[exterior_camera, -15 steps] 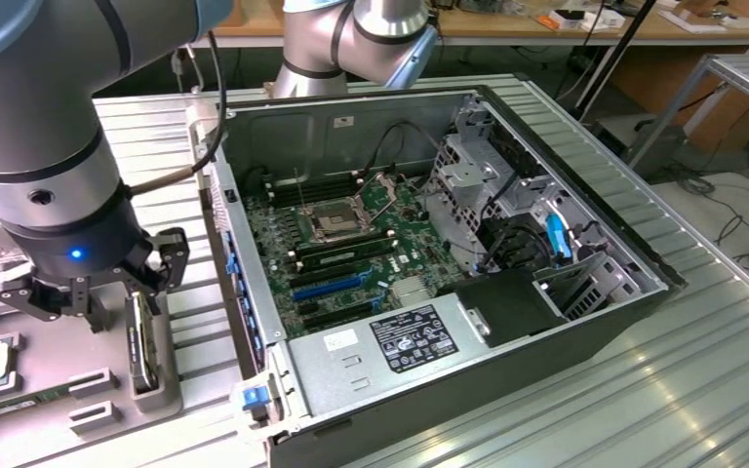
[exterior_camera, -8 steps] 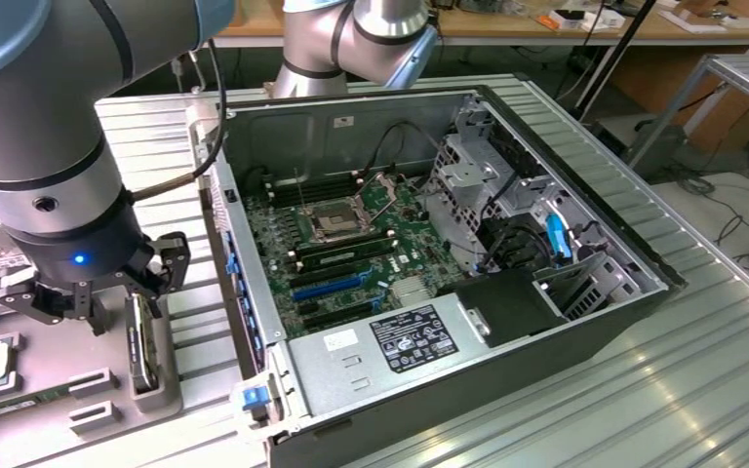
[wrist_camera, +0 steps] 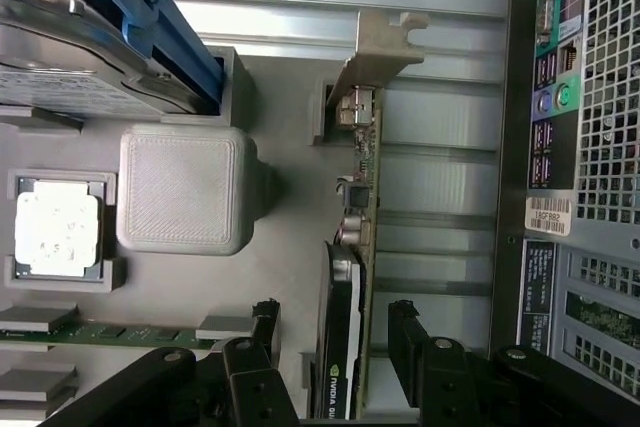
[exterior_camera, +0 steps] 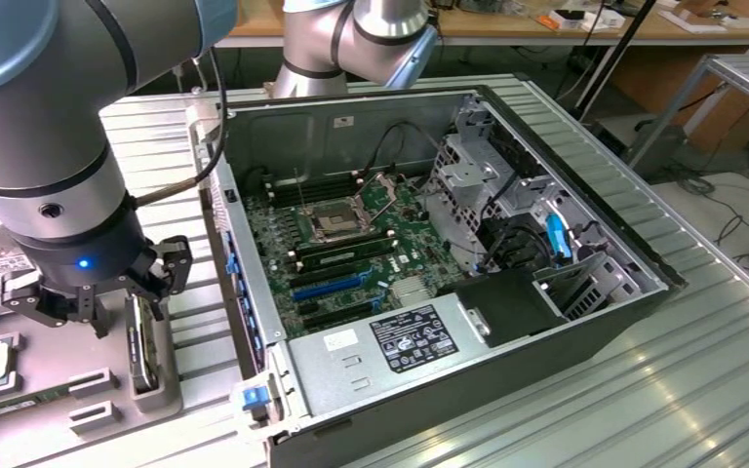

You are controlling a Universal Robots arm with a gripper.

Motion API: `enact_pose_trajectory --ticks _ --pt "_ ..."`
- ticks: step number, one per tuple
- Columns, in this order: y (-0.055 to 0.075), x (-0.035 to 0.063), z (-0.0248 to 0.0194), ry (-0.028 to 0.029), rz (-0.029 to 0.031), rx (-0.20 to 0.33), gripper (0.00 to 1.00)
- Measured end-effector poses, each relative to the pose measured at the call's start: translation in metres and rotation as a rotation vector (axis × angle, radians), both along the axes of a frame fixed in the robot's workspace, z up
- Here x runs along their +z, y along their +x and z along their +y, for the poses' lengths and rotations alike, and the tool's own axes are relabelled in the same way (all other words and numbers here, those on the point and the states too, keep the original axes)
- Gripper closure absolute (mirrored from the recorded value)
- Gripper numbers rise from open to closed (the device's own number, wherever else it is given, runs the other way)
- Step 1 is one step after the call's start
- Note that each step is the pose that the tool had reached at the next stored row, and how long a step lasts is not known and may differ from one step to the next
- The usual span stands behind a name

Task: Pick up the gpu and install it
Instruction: 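Pick up the gpu and move the gpu toward the slot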

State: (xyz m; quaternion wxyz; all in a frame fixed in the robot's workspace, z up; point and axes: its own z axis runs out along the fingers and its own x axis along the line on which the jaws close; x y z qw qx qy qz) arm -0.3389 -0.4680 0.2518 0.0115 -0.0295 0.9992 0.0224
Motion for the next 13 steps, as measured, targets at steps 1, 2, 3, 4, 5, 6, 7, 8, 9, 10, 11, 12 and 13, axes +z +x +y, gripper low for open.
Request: enact_pose_trajectory --ticks 1,2,3,4,5,6,7,8,9,10,11,12,13 --pt "0.0003 -0.0009 0.0000 0.0000 0.0000 0.000 0.44" --pt "0.0003 -0.0011 0.0000 0.0000 0.0000 0.000 0.44" --pt "0.0004 -0.0017 0.0000 0.0001 -0.0001 0.000 0.44" --pt "0.0004 -0.0025 0.0000 0.0002 -0.0002 0.000 0.44" --pt "0.0004 -0.0030 -0.0002 0.0000 0.0000 0.000 0.44" --pt "0.0004 -0.0035 -0.0005 0.0000 0.0000 0.000 0.44" --pt "0.0004 -0.0038 -0.0006 0.0001 -0.0001 0.000 0.44" --pt "0.0004 -0.0041 -0.0007 0.0001 -0.0001 0.000 0.44" --pt "0.0004 -0.0044 -0.0010 0.0002 -0.0002 0.000 0.44" --pt "0.0004 -0.0046 -0.0014 0.0001 -0.0002 0.000 0.44" --pt "0.0004 -0.0047 -0.0018 0.0001 -0.0001 0.000 0.44" --pt "0.0004 -0.0051 -0.0022 0.0001 -0.0001 -0.001 0.44" --pt "0.0004 -0.0053 -0.0025 0.0002 -0.0001 -0.001 0.44"
